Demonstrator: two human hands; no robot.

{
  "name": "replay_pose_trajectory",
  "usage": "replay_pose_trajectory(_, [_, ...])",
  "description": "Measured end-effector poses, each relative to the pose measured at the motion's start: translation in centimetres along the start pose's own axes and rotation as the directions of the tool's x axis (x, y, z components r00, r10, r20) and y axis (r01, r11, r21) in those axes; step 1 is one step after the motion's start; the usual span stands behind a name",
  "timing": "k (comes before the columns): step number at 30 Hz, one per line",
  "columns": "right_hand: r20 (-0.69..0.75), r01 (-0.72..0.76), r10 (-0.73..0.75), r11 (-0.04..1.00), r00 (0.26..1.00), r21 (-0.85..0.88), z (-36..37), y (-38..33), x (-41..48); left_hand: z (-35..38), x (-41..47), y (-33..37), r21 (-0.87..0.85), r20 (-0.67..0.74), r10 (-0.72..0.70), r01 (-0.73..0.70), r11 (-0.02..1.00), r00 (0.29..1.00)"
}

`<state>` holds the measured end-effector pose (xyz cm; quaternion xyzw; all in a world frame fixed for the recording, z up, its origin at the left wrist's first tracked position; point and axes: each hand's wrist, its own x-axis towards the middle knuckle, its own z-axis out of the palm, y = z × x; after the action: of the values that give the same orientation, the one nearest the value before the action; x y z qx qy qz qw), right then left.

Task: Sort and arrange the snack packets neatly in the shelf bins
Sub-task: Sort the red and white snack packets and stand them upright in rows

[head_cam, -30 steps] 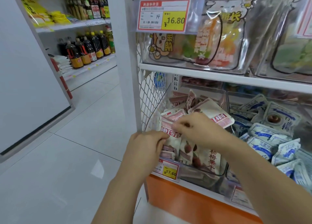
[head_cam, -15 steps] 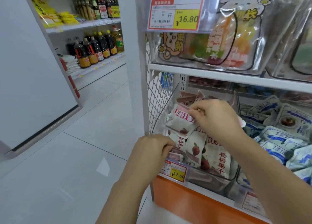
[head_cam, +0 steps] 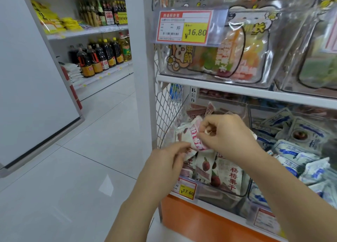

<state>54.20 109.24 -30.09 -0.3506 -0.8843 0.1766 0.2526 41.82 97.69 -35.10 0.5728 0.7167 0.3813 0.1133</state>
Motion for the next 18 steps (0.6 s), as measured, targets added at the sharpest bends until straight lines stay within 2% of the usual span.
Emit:
replay_pose_trajectory(2, [0.008,-0.003,0.004,0.999,1.0,-0.041,0.2,0.3,0.2,0.2,-0.1,0.0,0.017,0.046,0.011,-0.012,1.0,0.999])
replay_pose_trajectory(5, [0.044,0.024,-0.022,0.999,0.999,-0.041,1.2,0.0,0.3,-0.3,0.2,-0.5,-0.007,-0.119,0.002,-0.003,1.0,0.993])
replay_pose_trajectory(7, [0.199,0.045,-0.037,0.998,0.979,-0.036,2.6,-0.2,0.0,-0.5,0.4,-0.9,0.006,-0.206,-0.001,0.003,1.0,0.979])
replay_pose_trajectory(9, [0.339,0.051,-0.041,0.999,0.94,-0.021,3.4,0.0,-0.1,-0.3,0.4,-1.0,0.072,-0.185,0.036,-0.023,0.997,0.982])
replay_pose_trajectory(10, [0.346,0.036,-0.032,0.999,0.938,-0.006,3.0,0.3,0.1,-0.1,0.4,-0.9,0.114,-0.162,0.064,-0.046,0.992,0.985])
replay_pose_trajectory(12, [0.246,-0.003,0.004,1.0,0.969,-0.003,1.5,1.1,0.8,0.3,0.3,-1.0,0.193,-0.121,0.13,-0.105,0.976,0.984])
replay_pose_trajectory(14, [0.135,-0.013,0.025,0.996,0.991,-0.092,0.2,2.0,1.1,0.7,0.3,-1.0,0.213,-0.083,0.157,-0.136,0.968,0.984])
replay_pose_trajectory(15, [0.132,-0.012,0.034,0.987,0.991,-0.161,0.0,2.2,1.1,1.0,0.5,-0.9,0.197,-0.061,0.149,-0.134,0.971,0.987])
replay_pose_trajectory(18, [0.255,-0.009,0.11,0.93,0.961,-0.367,1.1,2.7,0.3,1.8,0.7,-0.7,0.182,0.014,0.105,-0.106,0.977,0.994])
